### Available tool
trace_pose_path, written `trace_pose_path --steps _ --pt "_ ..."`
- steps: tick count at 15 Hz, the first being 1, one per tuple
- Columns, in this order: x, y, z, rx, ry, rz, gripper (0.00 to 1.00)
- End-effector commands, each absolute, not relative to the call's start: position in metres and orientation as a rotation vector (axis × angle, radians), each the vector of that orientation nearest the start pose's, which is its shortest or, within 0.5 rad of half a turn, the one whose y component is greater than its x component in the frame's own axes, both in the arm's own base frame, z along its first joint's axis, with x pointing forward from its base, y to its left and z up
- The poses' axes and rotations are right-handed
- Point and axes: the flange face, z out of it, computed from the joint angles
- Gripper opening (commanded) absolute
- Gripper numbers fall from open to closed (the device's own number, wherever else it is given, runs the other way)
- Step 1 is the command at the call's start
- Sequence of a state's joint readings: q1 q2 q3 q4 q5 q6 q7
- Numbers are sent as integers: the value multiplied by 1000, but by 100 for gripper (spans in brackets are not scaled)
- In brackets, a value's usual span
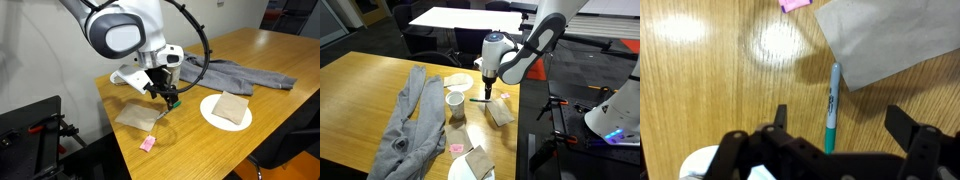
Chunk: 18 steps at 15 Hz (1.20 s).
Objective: Put the green pen inside the white cup
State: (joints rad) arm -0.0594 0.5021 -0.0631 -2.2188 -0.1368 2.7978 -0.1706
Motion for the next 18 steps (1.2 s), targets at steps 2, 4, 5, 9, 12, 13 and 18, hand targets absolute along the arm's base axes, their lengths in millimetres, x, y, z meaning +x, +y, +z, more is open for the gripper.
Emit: trace_pose_path --steps 2,4,5,9,12,13,18 --pt "549 -66 143 -3188 -323 -206 100" --pt "550 -67 137 -3175 -328 -229 100" --pt "551 -67 134 -3169 -337 -239 100" --pt "561 -67 124 -3151 -360 -268 100" --pt "574 -67 118 -3139 -355 -278 100" --pt "578 -68 116 -3138 -351 -279 100" --pt "598 -69 105 -3131 -338 -268 100"
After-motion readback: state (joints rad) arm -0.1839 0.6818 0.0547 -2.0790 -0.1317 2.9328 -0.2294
